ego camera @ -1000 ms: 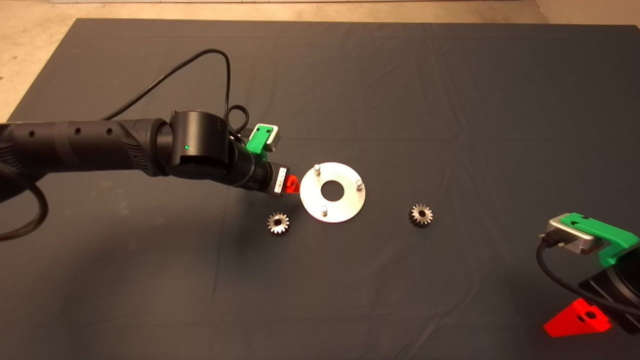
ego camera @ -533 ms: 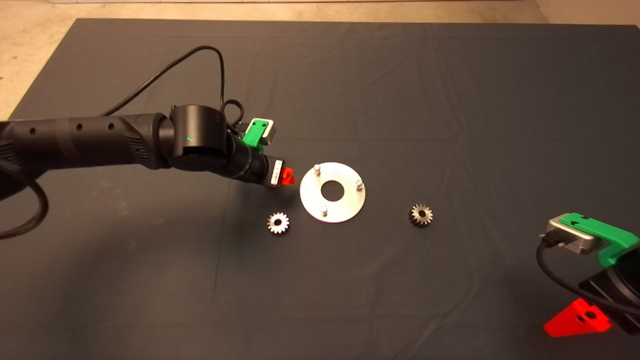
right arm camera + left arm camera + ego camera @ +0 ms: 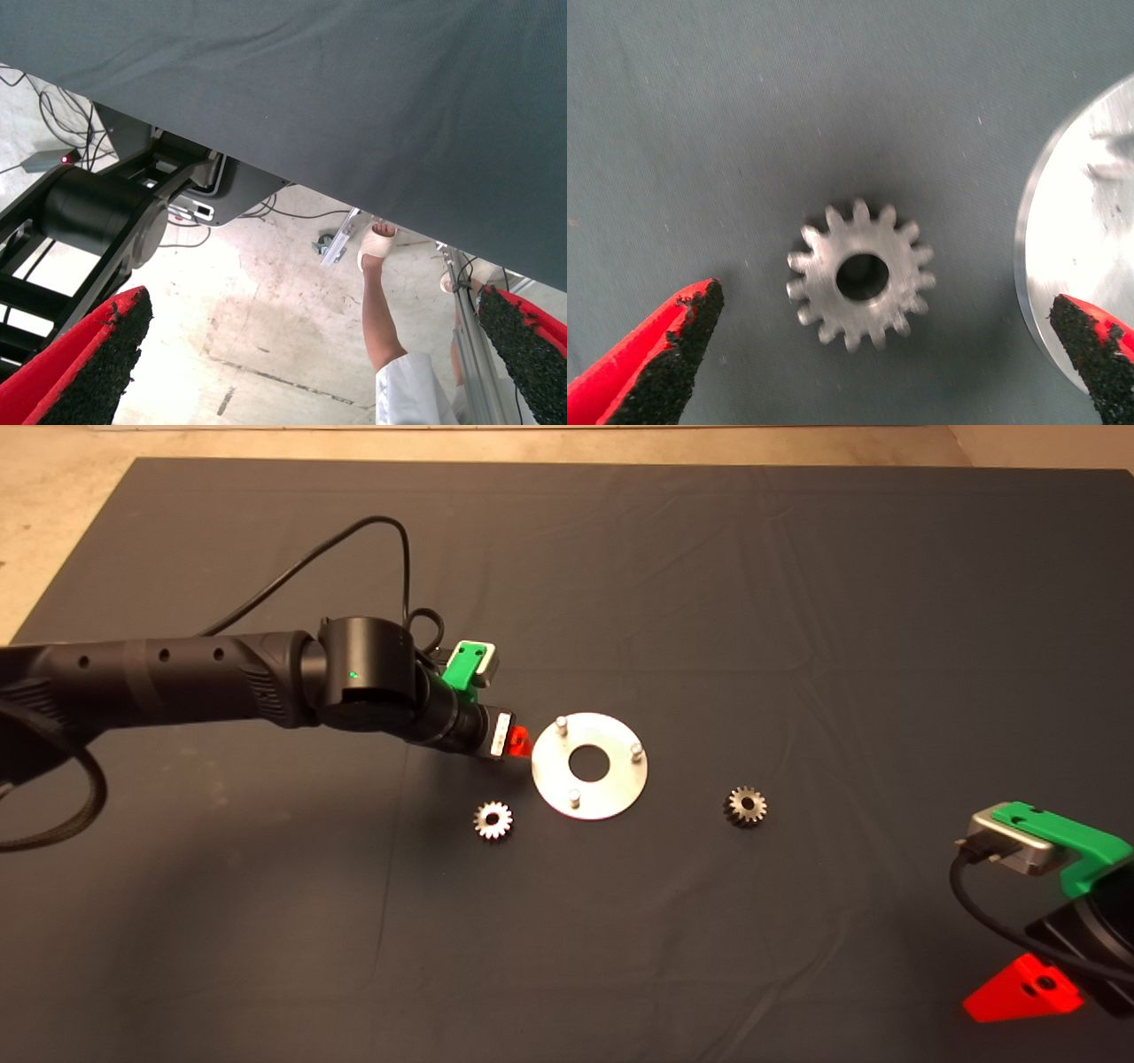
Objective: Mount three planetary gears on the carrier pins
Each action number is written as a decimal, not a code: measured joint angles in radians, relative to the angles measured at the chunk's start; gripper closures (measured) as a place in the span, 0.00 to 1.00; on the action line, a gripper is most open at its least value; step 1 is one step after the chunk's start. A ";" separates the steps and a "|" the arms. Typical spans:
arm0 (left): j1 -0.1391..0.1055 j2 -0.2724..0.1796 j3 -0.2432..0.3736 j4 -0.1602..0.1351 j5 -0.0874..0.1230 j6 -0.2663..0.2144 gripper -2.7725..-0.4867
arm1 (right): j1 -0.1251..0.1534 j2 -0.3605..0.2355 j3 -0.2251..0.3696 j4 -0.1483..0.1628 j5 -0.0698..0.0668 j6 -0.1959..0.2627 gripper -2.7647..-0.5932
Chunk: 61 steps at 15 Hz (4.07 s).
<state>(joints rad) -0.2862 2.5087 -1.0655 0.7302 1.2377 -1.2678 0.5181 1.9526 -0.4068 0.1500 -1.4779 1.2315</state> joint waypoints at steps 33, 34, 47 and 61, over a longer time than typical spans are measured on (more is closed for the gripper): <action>0.001 0.019 -0.017 0.000 0.000 0.051 0.41 | 0.000 -0.002 0.000 0.000 0.000 0.000 0.01; 0.003 0.019 -0.017 0.000 0.000 0.052 0.42 | 0.000 -0.002 0.000 0.000 0.000 0.000 0.01; 0.012 0.021 -0.018 0.001 0.007 0.071 0.61 | 0.000 -0.002 0.000 0.000 0.000 0.000 0.01; 0.029 0.022 -0.020 0.014 0.010 0.068 0.74 | 0.000 -0.002 0.000 0.000 0.000 0.000 0.01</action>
<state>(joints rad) -0.2577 2.5304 -1.0851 0.7447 1.2472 -1.1998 0.5181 1.9506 -0.4068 0.1500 -1.4774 1.2315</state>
